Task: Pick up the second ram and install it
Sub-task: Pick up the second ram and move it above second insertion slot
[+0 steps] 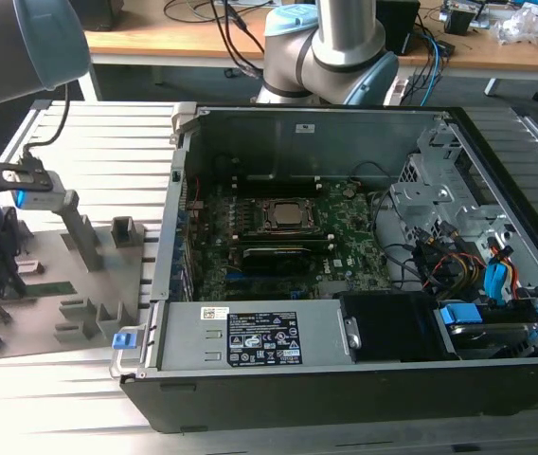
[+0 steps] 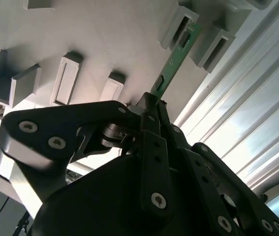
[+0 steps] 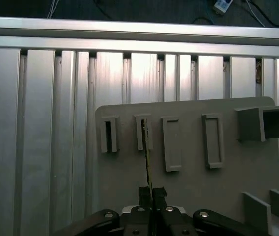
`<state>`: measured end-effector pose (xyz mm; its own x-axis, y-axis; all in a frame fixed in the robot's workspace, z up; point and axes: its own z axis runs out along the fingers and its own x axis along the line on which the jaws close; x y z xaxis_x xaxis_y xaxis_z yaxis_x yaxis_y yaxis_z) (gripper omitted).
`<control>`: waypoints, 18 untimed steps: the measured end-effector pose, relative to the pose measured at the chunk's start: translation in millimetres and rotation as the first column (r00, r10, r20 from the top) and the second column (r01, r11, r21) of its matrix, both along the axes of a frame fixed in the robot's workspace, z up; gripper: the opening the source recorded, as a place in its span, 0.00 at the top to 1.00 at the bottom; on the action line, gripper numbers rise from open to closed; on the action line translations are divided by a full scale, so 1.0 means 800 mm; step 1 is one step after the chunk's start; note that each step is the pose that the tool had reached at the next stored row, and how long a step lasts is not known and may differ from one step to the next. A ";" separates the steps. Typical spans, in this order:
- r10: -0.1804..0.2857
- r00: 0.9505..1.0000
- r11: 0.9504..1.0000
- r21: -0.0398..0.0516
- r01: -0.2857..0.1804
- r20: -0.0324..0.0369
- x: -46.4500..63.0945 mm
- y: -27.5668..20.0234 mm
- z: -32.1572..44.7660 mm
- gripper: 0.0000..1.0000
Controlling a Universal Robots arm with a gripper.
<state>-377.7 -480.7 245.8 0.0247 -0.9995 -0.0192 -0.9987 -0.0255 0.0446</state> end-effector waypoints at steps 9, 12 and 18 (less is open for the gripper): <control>0.000 1.000 1.000 0.000 0.000 0.000 0.000 0.0000 0.0316 0.86; 0.000 1.000 1.000 0.000 0.000 0.000 0.000 0.0001 0.0382 0.86; 0.000 1.000 1.000 0.000 0.000 0.000 0.000 0.0001 0.0537 0.86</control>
<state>-377.6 -480.6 288.7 0.0248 -0.9995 -0.0192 -0.9987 -0.0256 0.0447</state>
